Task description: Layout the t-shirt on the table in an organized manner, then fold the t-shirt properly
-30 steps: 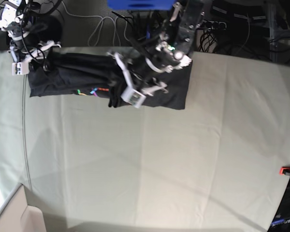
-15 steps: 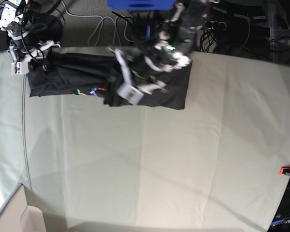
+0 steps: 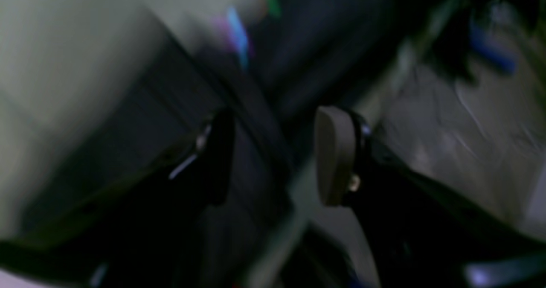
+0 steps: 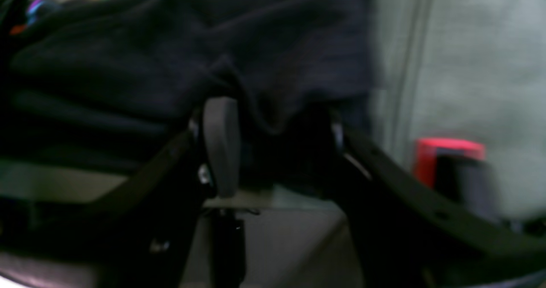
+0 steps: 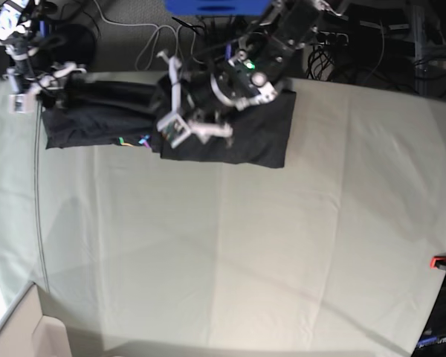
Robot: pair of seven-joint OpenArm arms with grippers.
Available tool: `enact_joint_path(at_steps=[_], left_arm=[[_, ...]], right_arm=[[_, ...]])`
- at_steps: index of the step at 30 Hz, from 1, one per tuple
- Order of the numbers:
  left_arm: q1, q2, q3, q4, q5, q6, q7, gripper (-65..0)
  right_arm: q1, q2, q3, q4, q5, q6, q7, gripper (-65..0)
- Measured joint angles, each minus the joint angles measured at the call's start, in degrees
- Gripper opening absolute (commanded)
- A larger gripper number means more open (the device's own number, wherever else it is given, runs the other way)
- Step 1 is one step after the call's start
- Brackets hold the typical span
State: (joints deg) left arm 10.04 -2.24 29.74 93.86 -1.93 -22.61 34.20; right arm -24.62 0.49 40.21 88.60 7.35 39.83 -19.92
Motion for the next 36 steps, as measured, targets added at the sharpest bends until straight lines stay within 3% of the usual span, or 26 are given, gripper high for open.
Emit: enact_joint_path(at_steps=[4, 9, 14, 16, 18, 22, 29, 36], left_arm=[[3.3, -3.37, -3.87, 9.53, -0.44, -0.59, 0.11, -35.2], [6.16, -6.58, -16.87, 10.69, 0.42, -0.04, 0.37, -35.1], [10.29, -6.51, -29.24, 8.83, -0.15, -0.83, 0.2, -35.0], [10.88, -6.49, -33.14, 7.98, 0.17, -0.76, 0.33, -35.0], [11.06, -6.51, -36.13, 7.34, -1.03, -0.76, 0.07, -35.0], [11.87, -6.71, -42.25, 5.66, -9.77, -0.83, -0.31, -35.0], [11.8, -12.79, -44.44, 1.01, -23.43, -0.61, -0.11, -35.2], [11.65, -13.11, -44.5, -0.46, -24.3, -0.33, -0.11, -35.2]], right_arm=[[-0.11, -0.22, 2.62, 3.04, 0.17, 0.0, 0.02, -37.9], [0.26, 0.0, 2.78, 3.72, 0.13, 0.0, -0.17, -37.9], [2.93, -0.17, 5.22, 3.69, 0.02, 0.0, 0.2, -36.8], [3.54, -0.33, 5.22, 3.67, 0.07, 0.0, -2.08, -32.1], [5.44, -0.33, 6.56, 3.65, -0.37, 0.13, -7.87, -25.9], [9.07, 0.15, 7.89, 3.67, 0.02, 0.02, -15.19, -20.1], [9.88, -0.33, 7.56, 3.67, 0.0, 0.0, -16.94, -19.9], [12.2, -1.14, 7.5, 0.55, 0.39, 0.0, -16.94, -19.9]])
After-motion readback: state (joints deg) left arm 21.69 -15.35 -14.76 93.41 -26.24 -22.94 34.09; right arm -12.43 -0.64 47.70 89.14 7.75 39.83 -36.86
